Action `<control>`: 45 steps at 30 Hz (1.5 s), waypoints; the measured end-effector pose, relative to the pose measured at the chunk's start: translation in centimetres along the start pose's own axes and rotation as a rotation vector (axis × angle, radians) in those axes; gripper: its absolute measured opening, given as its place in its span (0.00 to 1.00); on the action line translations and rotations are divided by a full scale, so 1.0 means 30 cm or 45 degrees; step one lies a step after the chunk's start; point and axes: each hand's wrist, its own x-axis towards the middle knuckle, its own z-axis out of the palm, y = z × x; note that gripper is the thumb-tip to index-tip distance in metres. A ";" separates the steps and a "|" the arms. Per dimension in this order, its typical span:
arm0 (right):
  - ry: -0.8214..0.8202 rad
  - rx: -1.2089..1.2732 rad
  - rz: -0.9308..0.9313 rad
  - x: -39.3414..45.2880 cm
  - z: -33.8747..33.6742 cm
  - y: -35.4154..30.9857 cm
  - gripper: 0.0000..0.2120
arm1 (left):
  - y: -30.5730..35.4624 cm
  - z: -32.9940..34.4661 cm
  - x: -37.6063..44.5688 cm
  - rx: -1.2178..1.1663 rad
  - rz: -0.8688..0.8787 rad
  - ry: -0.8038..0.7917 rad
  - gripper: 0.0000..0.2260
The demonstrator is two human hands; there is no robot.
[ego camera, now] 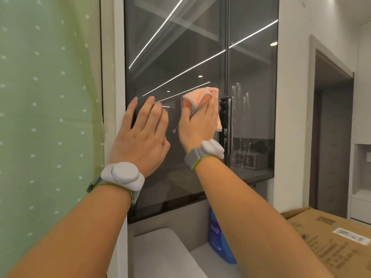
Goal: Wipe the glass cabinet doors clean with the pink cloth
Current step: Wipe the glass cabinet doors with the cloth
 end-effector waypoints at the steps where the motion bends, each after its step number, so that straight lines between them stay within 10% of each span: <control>1: -0.036 -0.008 -0.088 -0.015 -0.007 0.002 0.37 | 0.000 0.003 0.000 0.015 0.010 -0.008 0.24; 5: -0.171 -0.091 -0.518 0.062 -0.029 0.002 0.35 | 0.002 0.019 -0.004 0.039 0.038 -0.017 0.23; 14: -0.016 -0.166 0.046 0.029 -0.033 0.043 0.36 | 0.014 -0.020 0.005 0.000 0.051 -0.064 0.22; 20: -0.154 -0.062 -0.169 0.082 -0.021 -0.039 0.36 | 0.010 -0.021 0.009 -0.057 0.054 -0.039 0.22; 30: -0.064 -0.060 0.279 0.023 -0.051 0.006 0.35 | 0.016 -0.020 0.010 -0.025 0.075 -0.055 0.23; 45: -0.131 -0.020 0.052 -0.006 -0.043 -0.010 0.34 | 0.000 -0.007 0.000 -0.028 0.092 -0.064 0.22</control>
